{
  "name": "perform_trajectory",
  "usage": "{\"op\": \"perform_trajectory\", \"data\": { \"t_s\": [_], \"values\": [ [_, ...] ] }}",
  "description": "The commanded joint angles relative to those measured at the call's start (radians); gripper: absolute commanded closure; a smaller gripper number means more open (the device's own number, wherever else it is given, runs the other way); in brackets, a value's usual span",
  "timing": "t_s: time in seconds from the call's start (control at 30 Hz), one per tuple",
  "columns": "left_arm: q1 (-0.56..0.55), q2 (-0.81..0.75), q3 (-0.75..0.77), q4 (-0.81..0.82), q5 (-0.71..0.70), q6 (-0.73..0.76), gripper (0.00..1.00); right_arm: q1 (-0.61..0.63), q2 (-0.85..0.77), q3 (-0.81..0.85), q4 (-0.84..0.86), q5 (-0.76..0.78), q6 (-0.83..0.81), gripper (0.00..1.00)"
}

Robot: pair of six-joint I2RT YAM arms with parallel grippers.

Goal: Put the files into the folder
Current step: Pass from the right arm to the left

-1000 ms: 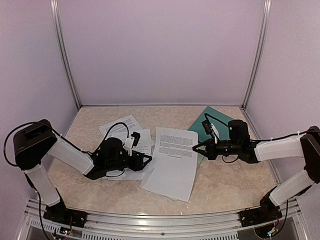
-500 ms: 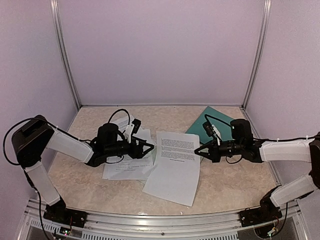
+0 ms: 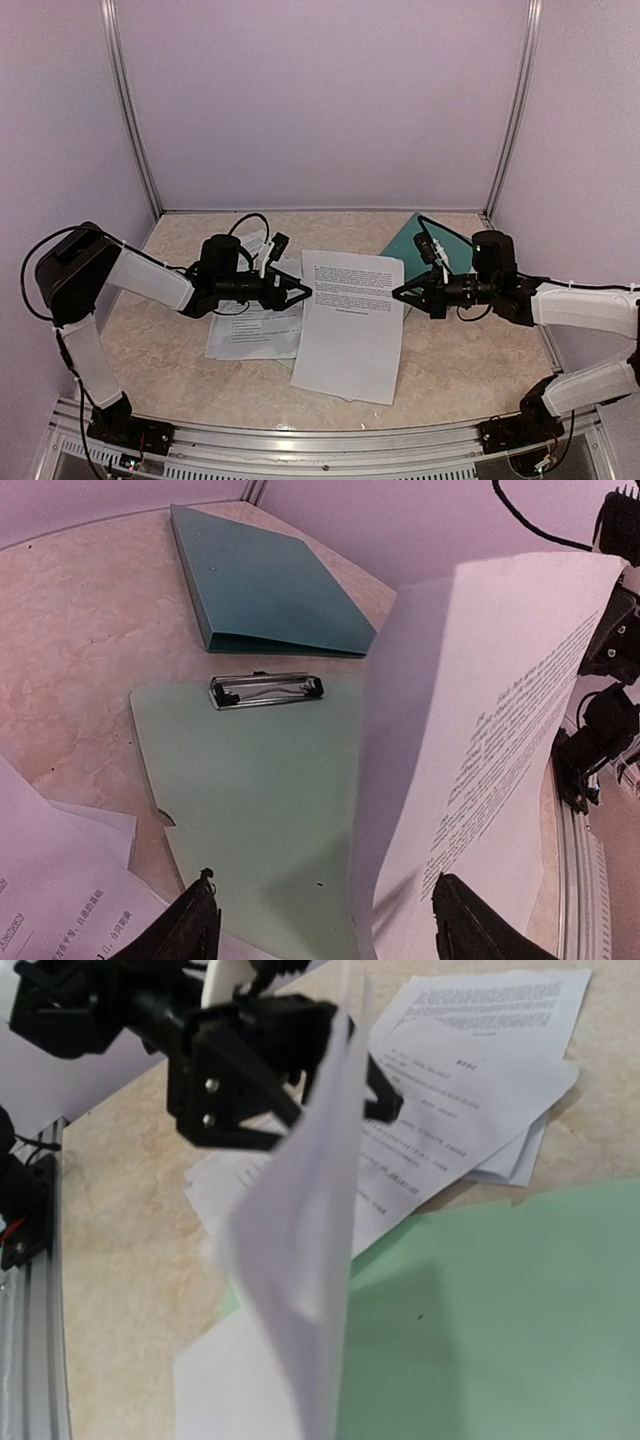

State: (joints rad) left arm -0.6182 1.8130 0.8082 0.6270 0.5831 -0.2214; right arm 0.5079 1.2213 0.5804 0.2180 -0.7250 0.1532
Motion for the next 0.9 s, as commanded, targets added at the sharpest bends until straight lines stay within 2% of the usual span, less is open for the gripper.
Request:
{"op": "perform_trajectory", "data": {
  "t_s": [0.0, 0.2, 0.4, 0.87],
  "values": [
    [0.003, 0.045, 0.039, -0.010, 0.127, -0.016, 0.27, -0.014, -0.021, 0.037, -0.030, 0.029, 0.018, 1.00],
    [-0.023, 0.085, 0.059, 0.004, 0.146, -0.031, 0.25, -0.034, -0.021, 0.045, -0.016, 0.033, 0.051, 1.00],
    [-0.052, 0.123, 0.074, 0.040, 0.155, -0.047, 0.30, -0.045, -0.025, 0.050, -0.010, 0.037, 0.068, 1.00],
    [-0.086, 0.168, 0.101, 0.063, 0.142, -0.067, 0.66, -0.065, -0.041, 0.032, -0.008, 0.066, 0.088, 1.00]
  ]
}}
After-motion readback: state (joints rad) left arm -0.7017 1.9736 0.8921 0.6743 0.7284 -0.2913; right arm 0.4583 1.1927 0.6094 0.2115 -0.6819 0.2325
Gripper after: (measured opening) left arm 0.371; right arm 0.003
